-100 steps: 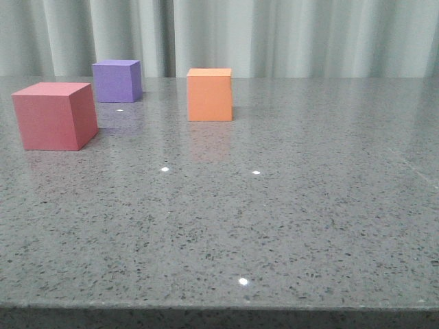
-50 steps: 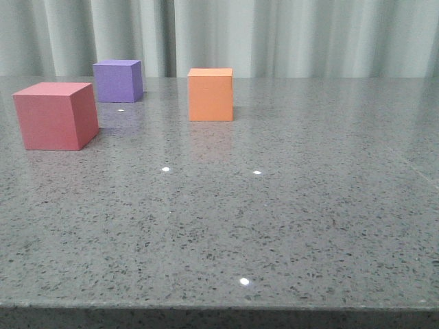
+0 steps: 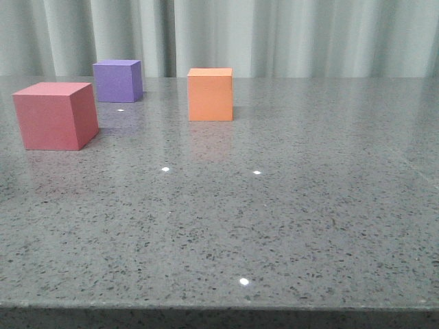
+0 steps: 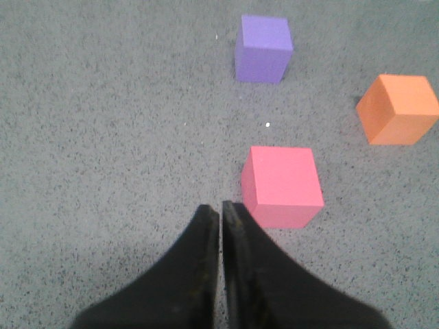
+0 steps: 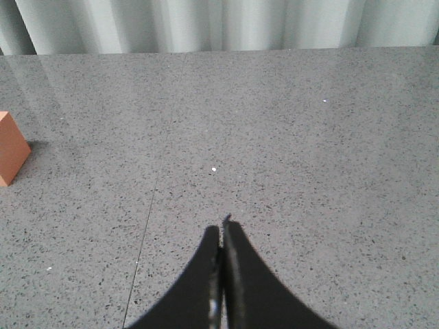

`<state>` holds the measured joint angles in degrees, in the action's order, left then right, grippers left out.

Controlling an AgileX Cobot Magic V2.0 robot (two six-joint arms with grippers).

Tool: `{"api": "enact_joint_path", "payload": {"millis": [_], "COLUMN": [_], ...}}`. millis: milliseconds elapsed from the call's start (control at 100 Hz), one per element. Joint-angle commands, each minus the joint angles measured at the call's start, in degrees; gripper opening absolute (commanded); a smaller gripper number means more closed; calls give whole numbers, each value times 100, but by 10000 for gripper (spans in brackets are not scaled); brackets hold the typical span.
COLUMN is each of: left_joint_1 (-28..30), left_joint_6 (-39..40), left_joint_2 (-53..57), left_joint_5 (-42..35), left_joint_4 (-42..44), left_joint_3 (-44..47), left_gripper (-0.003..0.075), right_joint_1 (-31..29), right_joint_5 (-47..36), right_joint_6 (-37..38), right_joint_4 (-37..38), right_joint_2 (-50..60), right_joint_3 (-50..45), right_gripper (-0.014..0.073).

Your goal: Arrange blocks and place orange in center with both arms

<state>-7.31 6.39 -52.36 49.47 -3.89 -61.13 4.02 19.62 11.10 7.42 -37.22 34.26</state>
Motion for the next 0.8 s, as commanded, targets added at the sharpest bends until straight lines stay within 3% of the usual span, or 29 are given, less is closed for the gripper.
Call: {"api": "enact_joint_path", "payload": {"millis": [0, 60, 180, 250, 580, 790], "left_joint_1": [0, 0, 0, 0, 0, -96], "left_joint_6": [5, 5, 5, 5, 5, 5], "left_joint_2": [-75, -130, -180, -189, -332, -782], "left_joint_5": [-209, -141, -54, -54, -443, -423], "left_joint_4": [-29, -29, -29, -29, -29, -664], "left_joint_3": [-193, -193, -193, -193, -193, -417], "left_gripper": [155, 279, 595, 699, 622, 599], "right_joint_1": [-46, -46, -46, -46, -46, -46], "right_joint_5": [-392, -392, -392, -392, -392, -392], "right_joint_6": [-25, -25, -25, -25, -25, -25], "right_joint_4": [94, 94, 94, 94, 94, 94], "right_joint_2": [27, 27, 27, 27, 27, 27], "right_joint_3": [154, 154, 154, 154, 154, 154], "right_gripper": [-69, -69, -69, -69, -69, -69]}}
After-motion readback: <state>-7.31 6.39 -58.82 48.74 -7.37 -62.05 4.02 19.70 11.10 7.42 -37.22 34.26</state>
